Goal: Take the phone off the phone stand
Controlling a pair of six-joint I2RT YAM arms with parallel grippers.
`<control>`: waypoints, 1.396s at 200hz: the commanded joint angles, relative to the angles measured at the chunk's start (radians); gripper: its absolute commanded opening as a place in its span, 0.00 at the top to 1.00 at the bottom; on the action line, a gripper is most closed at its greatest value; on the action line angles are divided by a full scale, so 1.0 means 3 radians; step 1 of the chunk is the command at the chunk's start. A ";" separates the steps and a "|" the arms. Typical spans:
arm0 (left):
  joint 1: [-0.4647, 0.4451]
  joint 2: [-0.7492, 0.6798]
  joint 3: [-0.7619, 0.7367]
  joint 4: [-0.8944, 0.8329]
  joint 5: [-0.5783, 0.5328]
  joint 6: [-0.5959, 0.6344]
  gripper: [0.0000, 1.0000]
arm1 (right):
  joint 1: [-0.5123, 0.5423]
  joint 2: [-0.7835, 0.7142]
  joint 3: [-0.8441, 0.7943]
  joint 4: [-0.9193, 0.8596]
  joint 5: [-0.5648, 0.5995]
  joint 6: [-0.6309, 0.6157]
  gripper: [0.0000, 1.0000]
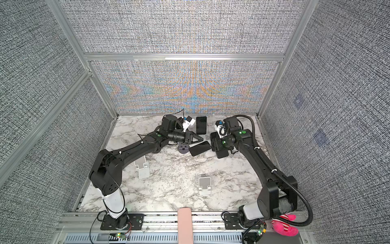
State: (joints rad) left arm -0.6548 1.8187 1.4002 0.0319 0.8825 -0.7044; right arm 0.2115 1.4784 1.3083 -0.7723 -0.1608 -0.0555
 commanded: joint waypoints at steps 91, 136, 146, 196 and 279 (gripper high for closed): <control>-0.0659 -0.0408 -0.0218 -0.1630 -0.0946 0.2119 0.41 | -0.1168 0.2060 0.1696 -0.0164 0.0010 -0.0656 0.63; -0.0866 -0.0107 -0.0086 -0.1722 -0.0856 0.2352 0.29 | -0.1207 0.2618 0.2211 -0.0430 0.0031 -0.0811 0.63; -0.0899 0.0001 -0.0004 -0.1795 -0.0866 0.2395 0.27 | -0.1213 0.2703 0.2286 -0.0455 -0.0001 -0.0818 0.63; -0.0998 0.0320 0.0293 -0.2101 -0.0741 0.2568 0.26 | -0.1211 0.2969 0.2473 -0.0591 -0.0044 -0.0805 0.61; -0.1082 0.0539 0.0531 -0.2432 -0.0836 0.2620 0.41 | -0.1215 0.3061 0.2463 -0.0609 -0.0143 -0.0743 0.42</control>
State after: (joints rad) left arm -0.9791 1.9793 1.5471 -0.6693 0.6300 0.0639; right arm -0.1516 2.3951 2.0499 -0.9306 -0.1665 -0.2893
